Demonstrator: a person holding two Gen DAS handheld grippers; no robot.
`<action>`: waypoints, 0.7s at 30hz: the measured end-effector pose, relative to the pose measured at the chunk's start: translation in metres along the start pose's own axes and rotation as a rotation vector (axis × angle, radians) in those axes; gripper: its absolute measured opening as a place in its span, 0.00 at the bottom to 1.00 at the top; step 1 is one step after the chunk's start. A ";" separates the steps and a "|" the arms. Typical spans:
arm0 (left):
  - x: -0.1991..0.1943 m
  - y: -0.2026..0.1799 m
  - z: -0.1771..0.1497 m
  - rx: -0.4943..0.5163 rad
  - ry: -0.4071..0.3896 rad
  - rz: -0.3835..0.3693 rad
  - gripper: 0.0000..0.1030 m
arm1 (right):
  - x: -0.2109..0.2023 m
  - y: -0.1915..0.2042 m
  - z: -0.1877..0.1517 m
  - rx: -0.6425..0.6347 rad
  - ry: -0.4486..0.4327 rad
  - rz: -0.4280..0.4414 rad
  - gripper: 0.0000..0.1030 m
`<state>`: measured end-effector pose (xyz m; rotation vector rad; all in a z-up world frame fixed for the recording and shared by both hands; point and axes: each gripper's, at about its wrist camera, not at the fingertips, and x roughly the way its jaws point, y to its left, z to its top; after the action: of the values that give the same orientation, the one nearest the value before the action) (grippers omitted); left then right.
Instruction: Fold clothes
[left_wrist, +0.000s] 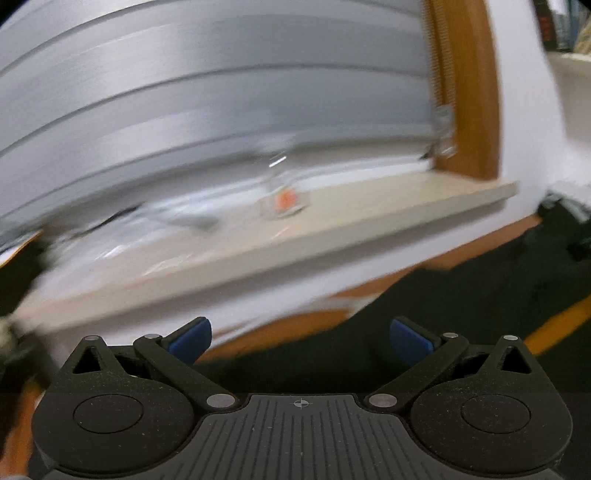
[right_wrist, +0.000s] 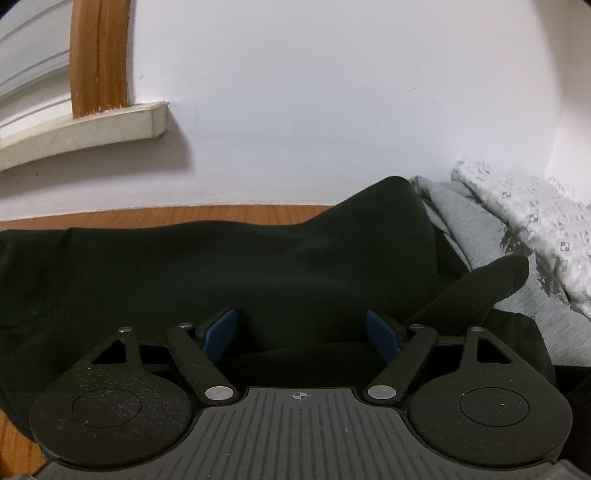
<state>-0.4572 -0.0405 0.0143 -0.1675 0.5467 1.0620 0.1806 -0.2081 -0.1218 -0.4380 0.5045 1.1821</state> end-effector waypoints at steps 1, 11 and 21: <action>-0.007 0.009 -0.009 -0.017 0.018 0.013 0.99 | 0.000 0.000 0.000 0.001 -0.001 0.000 0.75; -0.029 -0.040 -0.050 0.007 0.040 -0.198 0.77 | -0.037 0.038 0.010 -0.100 -0.116 0.051 0.67; 0.004 -0.075 -0.025 0.139 0.055 -0.191 0.11 | -0.077 0.199 0.002 -0.341 -0.068 0.567 0.43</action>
<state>-0.3996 -0.0833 -0.0187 -0.1243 0.6397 0.8331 -0.0298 -0.2012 -0.0871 -0.5628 0.3766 1.8387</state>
